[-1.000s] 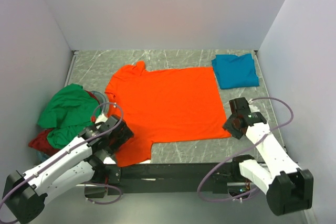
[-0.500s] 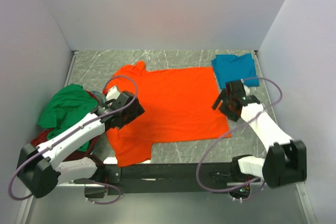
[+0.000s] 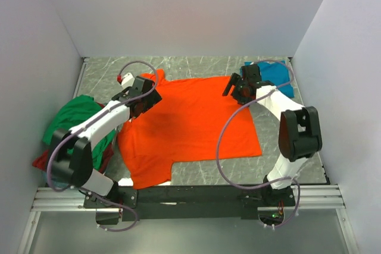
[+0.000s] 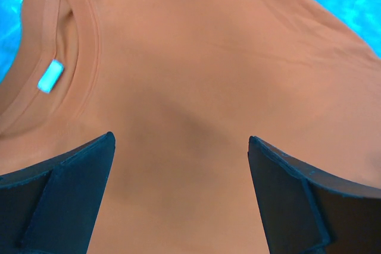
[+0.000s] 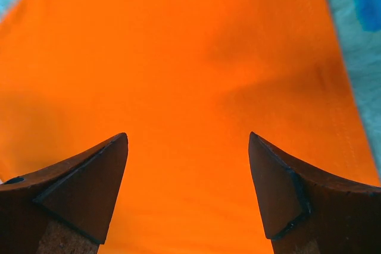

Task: Fold and stack the t-shirts
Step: Flatten the tshirt out

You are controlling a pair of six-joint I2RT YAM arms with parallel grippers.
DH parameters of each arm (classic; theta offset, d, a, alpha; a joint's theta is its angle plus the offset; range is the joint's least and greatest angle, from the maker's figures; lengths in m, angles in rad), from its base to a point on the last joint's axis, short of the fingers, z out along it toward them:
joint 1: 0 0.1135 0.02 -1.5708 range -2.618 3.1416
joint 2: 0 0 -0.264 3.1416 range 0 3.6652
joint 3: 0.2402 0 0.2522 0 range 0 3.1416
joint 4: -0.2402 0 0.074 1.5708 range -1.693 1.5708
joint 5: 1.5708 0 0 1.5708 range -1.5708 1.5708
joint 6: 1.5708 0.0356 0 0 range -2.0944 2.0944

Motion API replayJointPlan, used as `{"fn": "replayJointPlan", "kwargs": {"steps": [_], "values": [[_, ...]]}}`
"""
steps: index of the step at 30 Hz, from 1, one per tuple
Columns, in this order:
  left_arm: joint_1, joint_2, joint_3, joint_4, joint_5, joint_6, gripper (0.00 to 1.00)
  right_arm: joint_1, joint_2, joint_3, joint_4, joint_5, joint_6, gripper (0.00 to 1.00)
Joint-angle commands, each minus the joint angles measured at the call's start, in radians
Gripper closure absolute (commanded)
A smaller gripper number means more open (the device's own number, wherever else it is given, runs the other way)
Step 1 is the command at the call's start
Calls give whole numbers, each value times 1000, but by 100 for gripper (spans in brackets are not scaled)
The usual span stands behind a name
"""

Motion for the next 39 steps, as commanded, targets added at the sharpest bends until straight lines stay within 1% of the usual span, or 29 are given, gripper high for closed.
{"fn": "replayJointPlan", "kwargs": {"steps": [1, 5, 10, 15, 20, 23, 26, 29, 32, 34, 36, 37, 38, 39], "values": [[32, 87, 44, 78, 87, 70, 1, 7, 60, 34, 23, -43, -21, 12], [45, 150, 40, 104, 107, 73, 0, 10, 93, 19, 23, -33, -24, 12], [46, 204, 8, 117, 141, 63, 1, 12, 67, -68, 38, -16, -19, 11], [46, 202, -86, 149, 189, 34, 1, 10, 36, -162, 43, -2, -16, 11], [46, 153, -188, 179, 218, 9, 1, 13, -14, -260, 58, -8, 1, 11], [43, 112, -274, 204, 244, 1, 1, 13, -63, -331, 67, -13, 8, 11], [39, 66, -328, 212, 247, -11, 1, 16, -119, -386, 69, -8, 15, 11], [23, 18, -365, 203, 247, -11, 1, 16, -174, -440, 66, 12, 13, 11], [-20, -41, -388, 166, 224, -25, 1, 18, -234, -486, 61, 21, 2, 11], [-35, -101, -394, 127, 212, -37, 0, 19, -292, -493, 49, 30, -4, 11], [-40, -161, -371, 106, 200, -28, 1, 19, -365, -451, 15, 42, -31, 11], [-40, -176, -351, 72, 184, -20, 1, 18, -395, -423, -3, 50, -44, 11], [-38, -189, -289, 51, 143, -12, 1, 18, -422, -352, -20, 76, -53, 11], [-38, -201, -250, 29, 112, 6, 1, 19, -489, -310, -58, 94, -65, 10]]}}
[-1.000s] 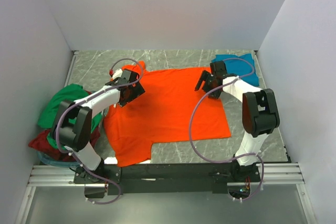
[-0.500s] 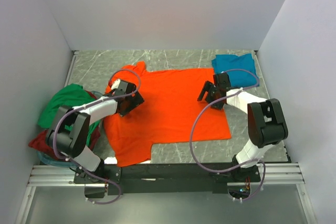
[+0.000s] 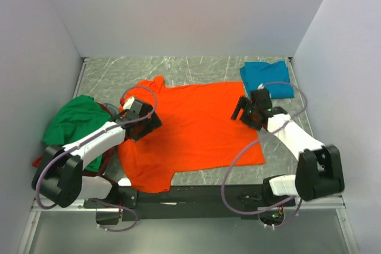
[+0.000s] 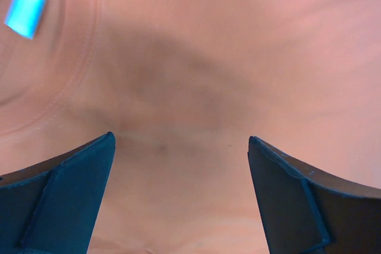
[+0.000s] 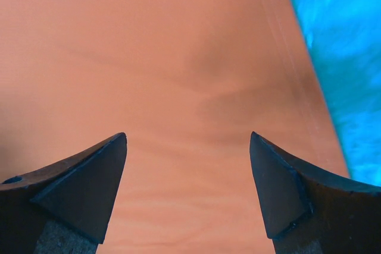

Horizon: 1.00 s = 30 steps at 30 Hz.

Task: Fold and stack the t-shirts
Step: Flatten the tshirt out

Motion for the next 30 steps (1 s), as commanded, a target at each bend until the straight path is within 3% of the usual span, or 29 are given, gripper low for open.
{"fn": "replayJointPlan", "kwargs": {"steps": [1, 3, 4, 8, 12, 18, 25, 27, 30], "values": [[2, -63, 148, -109, -112, 25, 1, 7, -179, 177, -55, 87, -53, 10], [8, -60, 266, -137, -178, 51, 1, 7, -303, 269, -54, 180, -49, 7], [13, -57, 298, -137, -188, 66, 1, 7, -345, 283, -36, 216, -47, 1], [98, -2, 439, -58, -154, 137, 0, 4, -528, 116, 197, 427, 104, 0], [167, 169, 579, -25, -90, 212, 1, 4, -614, 44, 281, 426, 9, 0], [241, 530, 913, -126, -31, 289, 1, 4, -492, 130, 130, 379, -56, 0], [272, 854, 1284, -192, 50, 389, 1, 5, -367, 156, 129, 310, -113, 0], [273, 931, 1337, -206, 56, 401, 1, 4, -345, 156, 130, 303, -119, 1], [273, 998, 1380, -177, 96, 409, 9, 4, -333, 141, 142, 300, -115, 1]]}}
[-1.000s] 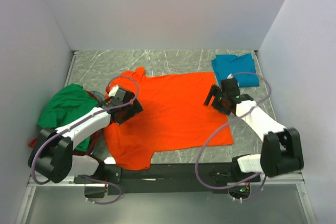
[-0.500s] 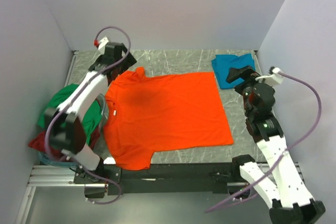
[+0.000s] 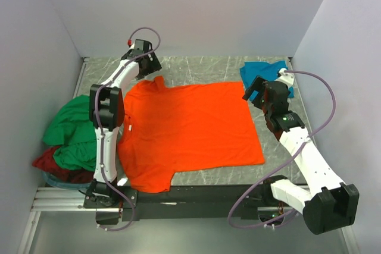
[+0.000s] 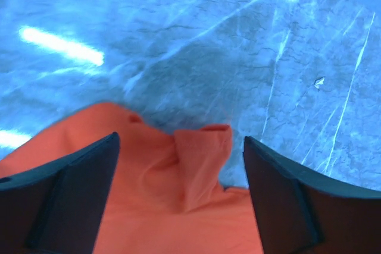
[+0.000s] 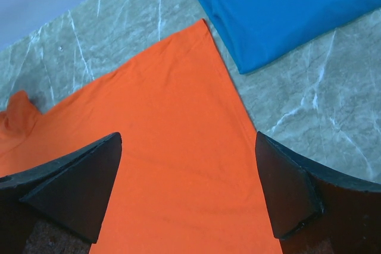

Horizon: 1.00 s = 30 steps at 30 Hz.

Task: Fold and stack the t-shirts
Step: Flatten the tshirt out

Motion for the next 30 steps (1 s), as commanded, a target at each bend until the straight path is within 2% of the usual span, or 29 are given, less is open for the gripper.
{"fn": "replayJointPlan", "kwargs": {"steps": [1, 6, 9, 12, 13, 15, 16, 20, 24, 27, 30], "values": [[-5, 45, 86, 8, 75, 48, 13, 3, 4, 36, 32, -19, -22, 2], [-7, 142, 151, 4, 109, 21, 22, 3, 33, 47, 10, -98, -31, 3], [-7, 153, 151, 19, 109, 12, 32, 2, 53, 75, -19, -85, -30, 3], [-5, 137, 108, 42, 112, 1, 53, 5, 56, 70, -14, -78, -30, 4], [-5, 131, 93, 47, 103, -2, 68, 3, 56, 62, -11, -85, -31, 4], [-7, 108, 82, 51, 89, -4, 84, 3, 56, 61, -8, -86, -30, 4], [-10, 99, 71, 51, 77, -2, 100, 3, 58, 62, -8, -91, -30, 6], [-39, 27, 54, 32, -30, 4, 100, 3, 56, 61, -7, -112, -28, 7], [-96, -51, 17, -17, -234, -25, 100, 3, 49, 53, 0, -123, -30, 7], [-140, -126, -44, -61, -335, -106, 100, 2, 43, 53, -3, -123, -28, 7], [-182, -209, -165, -51, -359, -171, 99, 2, 39, 56, -10, -125, -30, 7]]}}
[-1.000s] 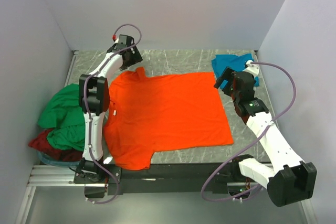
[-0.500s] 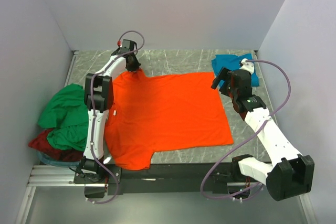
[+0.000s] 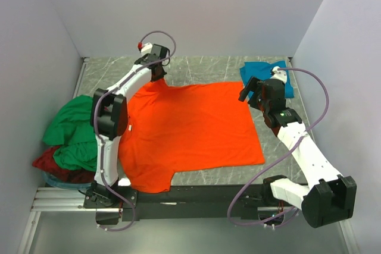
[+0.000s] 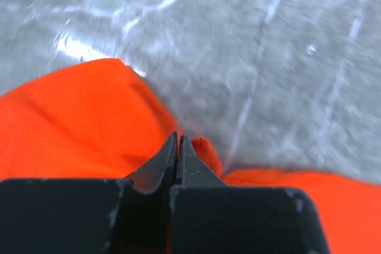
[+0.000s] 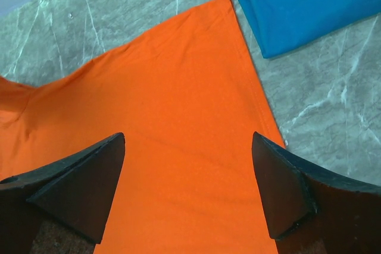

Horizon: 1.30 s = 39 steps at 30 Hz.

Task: Fold and stack the t-shirts
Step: Flatten the tshirt out

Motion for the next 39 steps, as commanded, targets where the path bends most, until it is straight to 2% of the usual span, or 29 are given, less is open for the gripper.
{"fn": "replayJointPlan", "kwargs": {"steps": [1, 6, 7, 9, 10, 12, 13, 18, 19, 21, 25, 30, 32, 33, 34, 35, 39], "values": [[-48, -136, -117, -38, -149, -117, 99, 3, -22, 32, 9, -6, -8, 7], [-110, -231, -292, -89, -148, -289, 99, 3, -22, 30, -1, -12, 1, 8], [-123, -243, -363, -75, -144, -300, 85, 3, -22, 32, -2, -15, 2, 8], [-150, -272, -420, -58, -116, -311, 80, 3, -19, 33, -7, -24, 4, 8], [-163, -284, -461, -38, -84, -294, 67, 3, -14, 38, -11, -32, 7, 8], [-169, -298, -481, -34, -73, -279, 52, 5, -12, 36, -13, -38, 8, 8], [-173, -308, -486, -32, -77, -270, 40, 5, -11, 36, -13, -40, 10, 8], [-180, -403, -462, -23, -111, -204, 19, 3, -15, 36, -14, -30, 8, 8], [-178, -416, -458, -14, -110, -190, 10, 5, -20, 36, -13, -27, 8, 8], [-178, -447, -448, 9, -107, -158, 1, 3, -25, 30, -8, -21, 5, 8], [-154, -434, -402, 36, -87, -95, 1, 3, -28, 32, -10, -15, 7, 8], [-132, -276, -210, -15, -73, -10, 1, 3, -23, 35, -14, -7, 7, 8], [-127, -199, -153, -3, -55, 83, 1, 3, -16, 38, -20, -6, 4, 8], [-124, -180, -123, 17, -13, 136, 1, 5, -14, 39, -22, -4, 4, 8], [-115, -151, -112, 60, 45, 260, 1, 3, -8, 39, -25, -3, 4, 8], [-111, -142, -107, 78, 164, 310, 0, 3, -8, 42, -28, 0, 2, 8], [-63, -90, -64, 72, 287, 437, 1, 5, 1, 49, -37, 0, -2, 8]]}}
